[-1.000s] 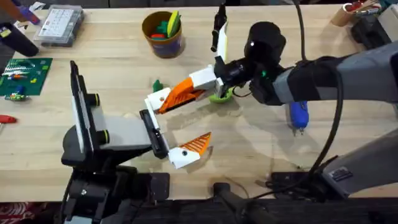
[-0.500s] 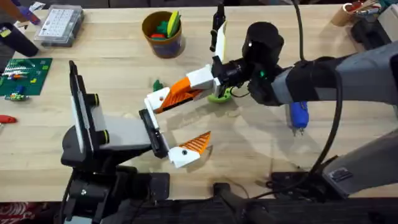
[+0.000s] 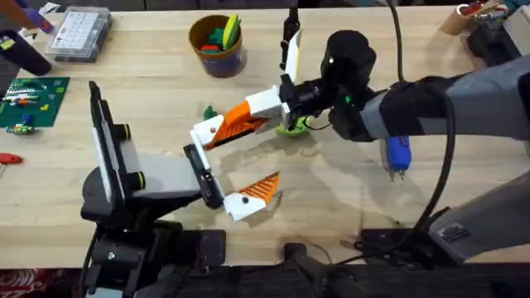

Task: Pick up the gripper from the table and insert it into the empty holder that is missing its gripper. Then pick up a screw, insert it into the mounting hole, and use the screwdriver to tighten it. Finally, clean up the table by picking up the vegetable and placing it into the bucket.

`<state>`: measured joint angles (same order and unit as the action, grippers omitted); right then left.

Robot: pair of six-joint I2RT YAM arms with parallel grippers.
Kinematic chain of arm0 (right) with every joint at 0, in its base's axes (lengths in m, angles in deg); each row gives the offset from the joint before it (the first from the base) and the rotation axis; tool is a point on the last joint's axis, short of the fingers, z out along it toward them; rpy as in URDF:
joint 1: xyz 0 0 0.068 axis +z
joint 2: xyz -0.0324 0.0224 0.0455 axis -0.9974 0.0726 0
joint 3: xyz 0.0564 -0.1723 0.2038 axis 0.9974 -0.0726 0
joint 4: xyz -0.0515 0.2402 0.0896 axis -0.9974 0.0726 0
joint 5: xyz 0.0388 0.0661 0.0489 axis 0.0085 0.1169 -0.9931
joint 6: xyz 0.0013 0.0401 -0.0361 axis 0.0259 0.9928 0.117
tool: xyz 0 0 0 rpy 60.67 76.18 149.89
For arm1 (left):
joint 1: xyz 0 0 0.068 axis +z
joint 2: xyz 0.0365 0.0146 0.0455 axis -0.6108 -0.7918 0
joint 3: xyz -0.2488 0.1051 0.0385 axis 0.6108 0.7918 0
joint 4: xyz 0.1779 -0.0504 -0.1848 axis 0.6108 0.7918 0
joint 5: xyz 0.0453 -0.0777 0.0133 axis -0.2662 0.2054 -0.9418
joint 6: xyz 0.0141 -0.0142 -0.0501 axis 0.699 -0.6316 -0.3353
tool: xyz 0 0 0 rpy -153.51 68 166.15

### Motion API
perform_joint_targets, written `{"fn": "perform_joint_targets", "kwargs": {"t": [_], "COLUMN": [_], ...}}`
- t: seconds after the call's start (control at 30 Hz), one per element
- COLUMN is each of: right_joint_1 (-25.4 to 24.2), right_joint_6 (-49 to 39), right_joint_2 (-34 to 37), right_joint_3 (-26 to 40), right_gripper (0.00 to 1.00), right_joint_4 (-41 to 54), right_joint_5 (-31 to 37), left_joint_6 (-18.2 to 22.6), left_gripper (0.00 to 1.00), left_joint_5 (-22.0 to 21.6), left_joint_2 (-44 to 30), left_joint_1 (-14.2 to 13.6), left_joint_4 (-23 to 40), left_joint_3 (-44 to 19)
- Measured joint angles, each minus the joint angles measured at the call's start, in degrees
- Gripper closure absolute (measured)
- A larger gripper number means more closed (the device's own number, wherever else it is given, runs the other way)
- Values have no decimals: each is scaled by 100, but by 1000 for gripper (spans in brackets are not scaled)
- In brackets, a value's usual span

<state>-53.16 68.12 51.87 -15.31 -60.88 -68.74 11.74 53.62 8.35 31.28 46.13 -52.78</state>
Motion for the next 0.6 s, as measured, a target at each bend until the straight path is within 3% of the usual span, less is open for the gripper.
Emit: {"fn": "perform_joint_targets", "kwargs": {"t": [0.6], "right_joint_1": [6], "right_joint_6": [89], "right_joint_2": [0], "right_joint_3": [0], "right_gripper": [984], "right_joint_4": [-2], "right_joint_5": [19], "left_joint_6": [-2], "left_gripper": [14], "left_joint_5": [-10], "left_joint_2": [0], "left_joint_1": [0], "left_joint_4": [0], "left_joint_3": [0]}}
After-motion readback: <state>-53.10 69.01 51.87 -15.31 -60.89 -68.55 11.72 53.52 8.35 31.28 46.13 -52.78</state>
